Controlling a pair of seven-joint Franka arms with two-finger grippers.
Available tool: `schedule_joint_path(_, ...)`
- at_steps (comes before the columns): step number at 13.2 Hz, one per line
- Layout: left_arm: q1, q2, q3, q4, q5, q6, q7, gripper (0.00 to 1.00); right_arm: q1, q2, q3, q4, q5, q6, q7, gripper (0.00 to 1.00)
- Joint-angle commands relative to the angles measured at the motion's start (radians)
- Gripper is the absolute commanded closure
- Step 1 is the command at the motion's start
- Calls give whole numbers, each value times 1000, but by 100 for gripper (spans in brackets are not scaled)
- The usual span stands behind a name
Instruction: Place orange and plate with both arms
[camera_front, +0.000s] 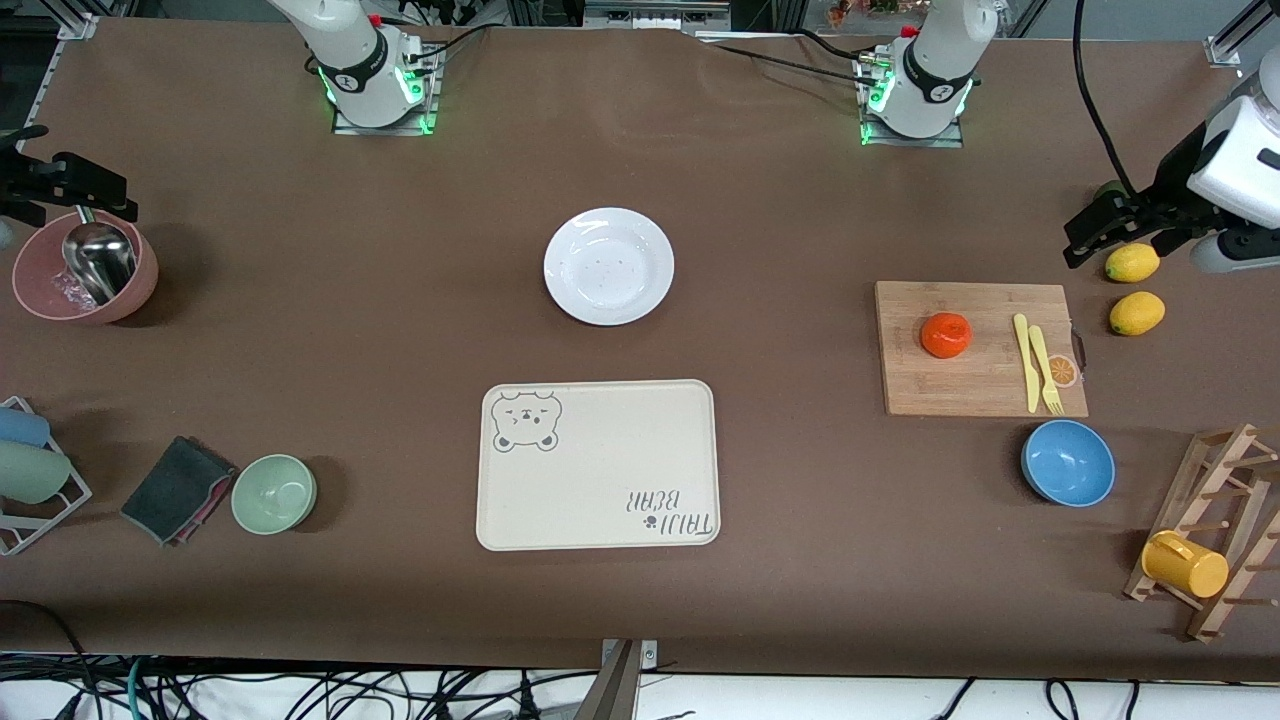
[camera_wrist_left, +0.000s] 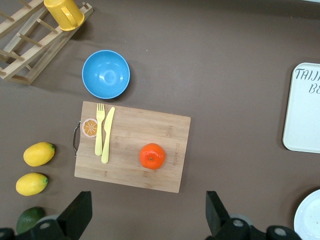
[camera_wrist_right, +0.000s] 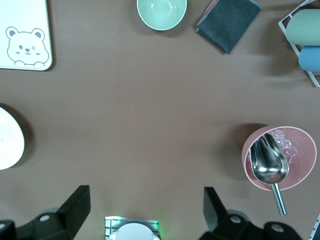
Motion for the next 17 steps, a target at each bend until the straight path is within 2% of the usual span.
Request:
schedule_joint_path(1, 1, 17, 0, 29, 17, -9, 7, 0, 3, -12, -4, 4, 1, -12, 5, 0)
schedule_joint_path(6, 43, 22, 2, 13, 20, -43, 16, 0, 3, -12, -4, 4, -1, -12, 3, 0)
schedule_joint_path(17, 42, 29, -6, 20, 21, -47, 7, 0, 3, -14, -5, 4, -1, -41, 9, 0)
